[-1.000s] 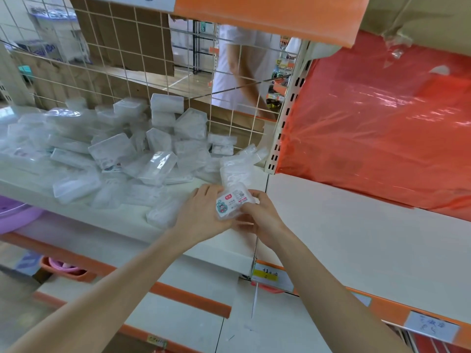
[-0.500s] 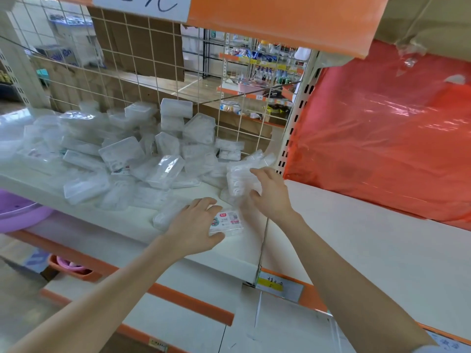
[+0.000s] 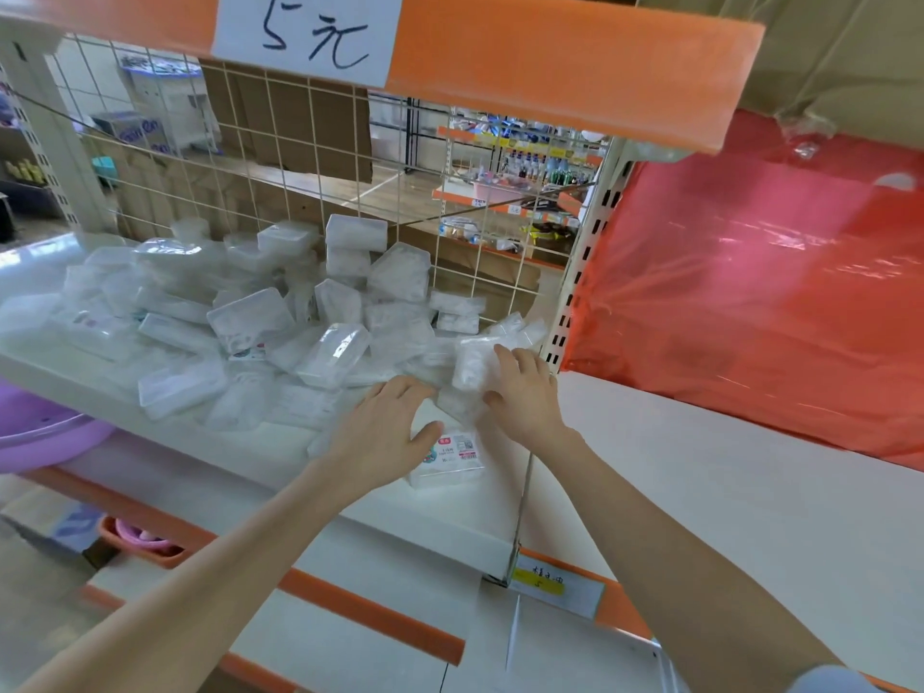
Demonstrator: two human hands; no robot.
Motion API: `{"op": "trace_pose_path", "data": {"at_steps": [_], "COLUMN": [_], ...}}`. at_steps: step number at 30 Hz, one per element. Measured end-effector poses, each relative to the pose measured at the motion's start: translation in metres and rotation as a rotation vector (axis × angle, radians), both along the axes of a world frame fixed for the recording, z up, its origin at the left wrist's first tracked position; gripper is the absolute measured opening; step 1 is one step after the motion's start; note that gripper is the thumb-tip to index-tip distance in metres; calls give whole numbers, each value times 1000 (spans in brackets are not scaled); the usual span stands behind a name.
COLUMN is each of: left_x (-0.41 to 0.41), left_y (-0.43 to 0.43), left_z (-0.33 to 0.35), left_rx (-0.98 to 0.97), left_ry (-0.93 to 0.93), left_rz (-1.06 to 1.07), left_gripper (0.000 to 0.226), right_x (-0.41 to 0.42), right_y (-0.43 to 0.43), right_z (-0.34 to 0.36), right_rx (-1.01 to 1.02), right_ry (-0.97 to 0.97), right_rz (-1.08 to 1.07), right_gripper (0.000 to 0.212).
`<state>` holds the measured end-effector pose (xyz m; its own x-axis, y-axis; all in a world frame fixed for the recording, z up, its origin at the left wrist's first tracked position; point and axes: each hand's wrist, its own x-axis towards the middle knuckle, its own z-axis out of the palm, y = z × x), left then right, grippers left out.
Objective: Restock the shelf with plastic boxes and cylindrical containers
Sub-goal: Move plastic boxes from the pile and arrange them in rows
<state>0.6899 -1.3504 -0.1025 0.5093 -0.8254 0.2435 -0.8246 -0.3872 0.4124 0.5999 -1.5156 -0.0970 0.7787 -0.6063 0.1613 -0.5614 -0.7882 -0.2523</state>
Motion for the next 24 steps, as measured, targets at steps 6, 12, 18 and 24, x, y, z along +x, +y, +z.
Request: {"op": "trace_pose_path", "data": {"at_steps": [6, 12, 18, 24], "left_x": [-10, -31, -39, -34], "left_y": [-12, -27, -26, -21], "left_z": [8, 22, 24, 21], "left_rx": [-97, -201, -257, -271], "left_ry": [199, 365, 352, 233], "left_rz": [32, 37, 45, 86], "left_gripper": [59, 68, 65, 63], "right_x": [-18, -34, -45, -50], "right_y": [24, 38, 39, 39], "right_z": [22, 16, 9, 9], "right_rx": [1172, 1862, 1834, 1609], "right_ry": [-653, -895, -899, -845], "right_rz": [51, 146, 200, 82], "right_gripper": [27, 45, 52, 18]}}
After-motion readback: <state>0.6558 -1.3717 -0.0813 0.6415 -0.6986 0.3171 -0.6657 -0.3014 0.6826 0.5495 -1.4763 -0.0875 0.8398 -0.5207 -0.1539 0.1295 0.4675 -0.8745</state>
